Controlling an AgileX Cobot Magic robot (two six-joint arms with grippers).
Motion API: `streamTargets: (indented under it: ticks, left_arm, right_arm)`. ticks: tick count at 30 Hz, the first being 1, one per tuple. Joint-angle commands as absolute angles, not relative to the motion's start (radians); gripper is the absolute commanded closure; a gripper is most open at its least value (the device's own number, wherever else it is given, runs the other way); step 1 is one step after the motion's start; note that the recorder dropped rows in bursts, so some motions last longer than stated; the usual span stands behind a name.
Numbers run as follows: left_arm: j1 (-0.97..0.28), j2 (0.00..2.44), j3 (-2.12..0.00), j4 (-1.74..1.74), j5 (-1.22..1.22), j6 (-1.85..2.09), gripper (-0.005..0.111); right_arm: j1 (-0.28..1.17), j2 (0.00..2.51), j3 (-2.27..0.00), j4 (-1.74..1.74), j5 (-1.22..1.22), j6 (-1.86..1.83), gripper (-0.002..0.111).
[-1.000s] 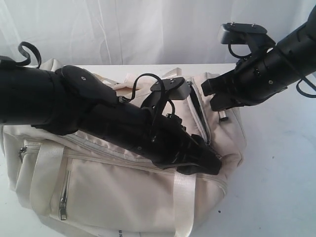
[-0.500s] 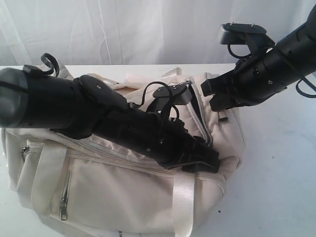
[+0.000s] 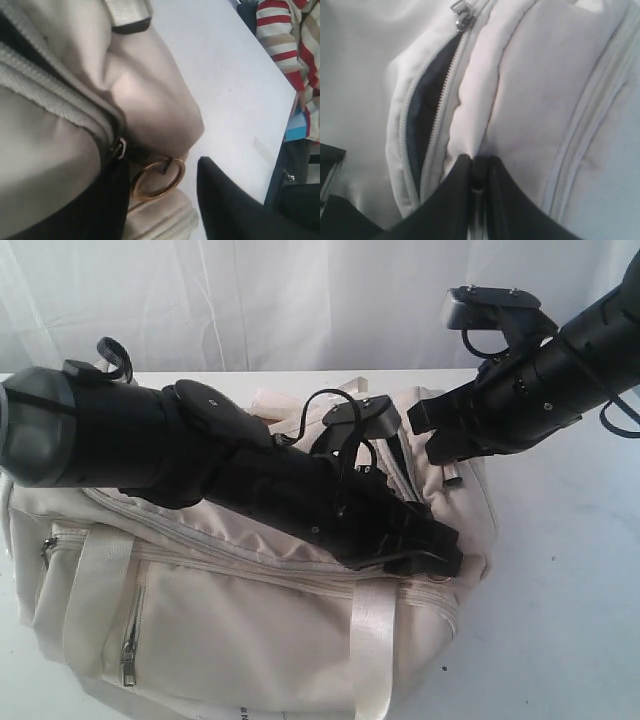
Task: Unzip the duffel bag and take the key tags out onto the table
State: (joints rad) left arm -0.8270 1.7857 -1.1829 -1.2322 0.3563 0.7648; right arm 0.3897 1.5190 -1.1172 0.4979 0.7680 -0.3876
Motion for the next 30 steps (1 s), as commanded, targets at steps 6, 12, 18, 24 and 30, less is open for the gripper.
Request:
streamTargets:
  ticks: [6, 12, 18, 24, 30]
  left_arm:
    - [-0.830, 1.857, -1.189, -1.261, 0.350, 0.765, 0.033]
    - [-0.830, 1.861, -1.189, -1.279, 0.312, 0.765, 0.046]
    - [-0.830, 1.861, -1.189, -1.284, 0.299, 0.765, 0.089]
    - [-0.828, 1.852, -1.189, -1.275, 0.354, 0.770, 0.107]
    - [-0.822, 1.772, -1.187, -1.196, 0.451, 0.781, 0.107]
  right_arm:
    - [0.389, 1.509, -1.116, 0.506, 0.772, -0.388, 0.108]
    - [0.389, 1.509, -1.117, 0.506, 0.768, -0.388, 0.108]
    - [0.389, 1.509, -1.117, 0.506, 0.769, -0.388, 0.108]
    - [0.389, 1.509, -1.117, 0.506, 0.764, -0.388, 0.108]
    - [0.389, 1.509, -1.117, 0.506, 0.771, -0.388, 0.108]
